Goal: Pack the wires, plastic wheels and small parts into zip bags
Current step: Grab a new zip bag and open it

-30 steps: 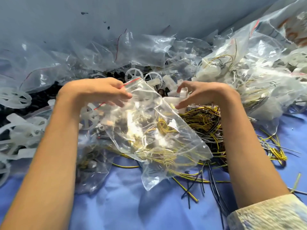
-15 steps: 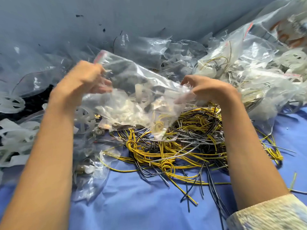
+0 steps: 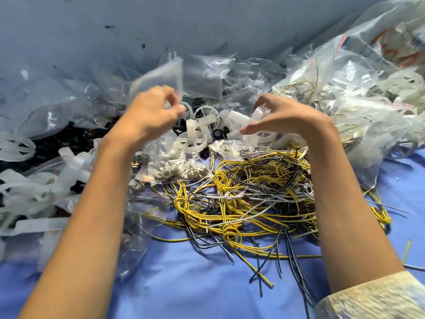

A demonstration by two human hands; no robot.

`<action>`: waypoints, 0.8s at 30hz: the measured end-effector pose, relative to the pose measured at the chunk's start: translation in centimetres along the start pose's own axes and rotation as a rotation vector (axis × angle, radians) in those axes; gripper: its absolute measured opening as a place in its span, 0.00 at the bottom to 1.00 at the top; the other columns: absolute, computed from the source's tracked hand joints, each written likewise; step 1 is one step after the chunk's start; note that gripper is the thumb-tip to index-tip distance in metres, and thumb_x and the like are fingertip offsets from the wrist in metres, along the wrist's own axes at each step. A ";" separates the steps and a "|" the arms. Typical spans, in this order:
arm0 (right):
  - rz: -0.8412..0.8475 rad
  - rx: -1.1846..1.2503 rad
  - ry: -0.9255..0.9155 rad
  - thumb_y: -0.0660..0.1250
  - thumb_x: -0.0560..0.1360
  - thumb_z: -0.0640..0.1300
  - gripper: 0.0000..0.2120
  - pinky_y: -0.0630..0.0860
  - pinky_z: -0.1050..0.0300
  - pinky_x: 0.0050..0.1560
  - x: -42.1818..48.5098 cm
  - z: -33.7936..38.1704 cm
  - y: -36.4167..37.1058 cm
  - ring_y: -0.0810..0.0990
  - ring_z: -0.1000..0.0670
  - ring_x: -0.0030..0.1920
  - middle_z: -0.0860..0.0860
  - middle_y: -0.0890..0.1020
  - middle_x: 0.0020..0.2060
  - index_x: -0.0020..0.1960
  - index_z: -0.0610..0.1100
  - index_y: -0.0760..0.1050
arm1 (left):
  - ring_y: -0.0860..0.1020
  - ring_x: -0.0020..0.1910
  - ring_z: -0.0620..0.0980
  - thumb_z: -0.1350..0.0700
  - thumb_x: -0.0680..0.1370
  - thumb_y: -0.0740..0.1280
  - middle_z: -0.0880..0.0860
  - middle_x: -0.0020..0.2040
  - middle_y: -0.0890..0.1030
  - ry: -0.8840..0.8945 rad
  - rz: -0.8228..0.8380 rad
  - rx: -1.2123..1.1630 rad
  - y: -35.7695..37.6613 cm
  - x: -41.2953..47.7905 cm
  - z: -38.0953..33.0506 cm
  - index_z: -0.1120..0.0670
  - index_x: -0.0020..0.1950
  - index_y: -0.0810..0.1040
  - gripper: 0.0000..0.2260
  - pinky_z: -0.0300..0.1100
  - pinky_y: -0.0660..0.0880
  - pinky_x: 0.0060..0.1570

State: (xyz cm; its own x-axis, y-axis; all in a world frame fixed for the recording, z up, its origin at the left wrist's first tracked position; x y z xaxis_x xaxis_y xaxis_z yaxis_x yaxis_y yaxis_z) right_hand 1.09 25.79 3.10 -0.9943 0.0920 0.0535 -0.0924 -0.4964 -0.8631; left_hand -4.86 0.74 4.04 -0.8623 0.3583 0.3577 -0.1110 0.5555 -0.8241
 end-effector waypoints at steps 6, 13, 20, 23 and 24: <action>0.008 0.093 -0.060 0.73 0.62 0.65 0.31 0.74 0.53 0.50 -0.2 0.7 -0.4 0.77 0.52 0.53 0.54 0.75 0.55 0.59 0.52 0.71 | 0.71 0.66 0.50 0.51 0.76 0.61 0.53 0.70 0.71 0.083 0.662 -0.056 2.7 -1.0 -0.9 0.53 0.57 0.79 0.13 0.36 0.66 0.59; 0.061 0.514 -0.243 0.76 0.60 0.52 0.20 0.70 0.55 0.44 -1.6 2.9 -1.1 0.76 0.53 0.42 0.50 0.80 0.47 0.49 0.51 0.74 | 0.77 0.59 0.54 0.47 0.83 0.53 0.58 0.61 0.75 0.010 0.536 -0.151 3.5 -0.7 -1.2 0.53 0.63 0.72 0.16 0.50 0.73 0.62; 0.297 0.700 -0.442 0.74 0.57 0.46 0.25 0.73 0.56 0.55 -2.4 5.9 -0.2 0.76 0.50 0.53 0.45 0.76 0.53 0.52 0.48 0.73 | 0.79 0.56 0.59 0.61 0.81 0.58 0.53 0.55 0.79 0.005 0.573 -0.365 3.3 -1.4 -2.2 0.62 0.65 0.71 0.13 0.37 0.76 0.46; 0.275 0.615 -0.472 0.76 0.58 0.49 0.23 0.71 0.48 0.57 -2.8 6.9 -0.4 0.76 0.49 0.54 0.50 0.79 0.51 0.51 0.49 0.75 | 0.81 0.55 0.53 0.47 0.73 0.59 0.49 0.56 0.79 0.066 0.592 -0.456 2.6 -2.2 -2.9 0.43 0.64 0.71 0.19 0.48 0.72 0.60; 0.269 0.597 -0.482 0.76 0.58 0.49 0.23 0.72 0.45 0.59 -2.9 7.0 -0.5 0.77 0.47 0.54 0.50 0.80 0.51 0.51 0.48 0.76 | 0.81 0.54 0.53 0.45 0.72 0.57 0.48 0.58 0.79 0.076 0.585 -0.505 2.5 -2.4 -3.1 0.40 0.62 0.71 0.19 0.54 0.70 0.62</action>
State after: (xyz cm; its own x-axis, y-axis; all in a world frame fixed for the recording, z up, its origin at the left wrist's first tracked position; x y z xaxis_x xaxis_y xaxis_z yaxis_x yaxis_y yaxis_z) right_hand 3.67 19.71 6.92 -0.8873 -0.4102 0.2108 0.2755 -0.8380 -0.4710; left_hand -1.60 3.60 2.44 -0.6727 0.7393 -0.0298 0.6067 0.5281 -0.5942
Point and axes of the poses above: each hand's wrist, its own x-axis towards the middle knuckle, its own y-axis out of the palm, z = x × y, the point moved 2 cm from there along x, towards the middle knuckle
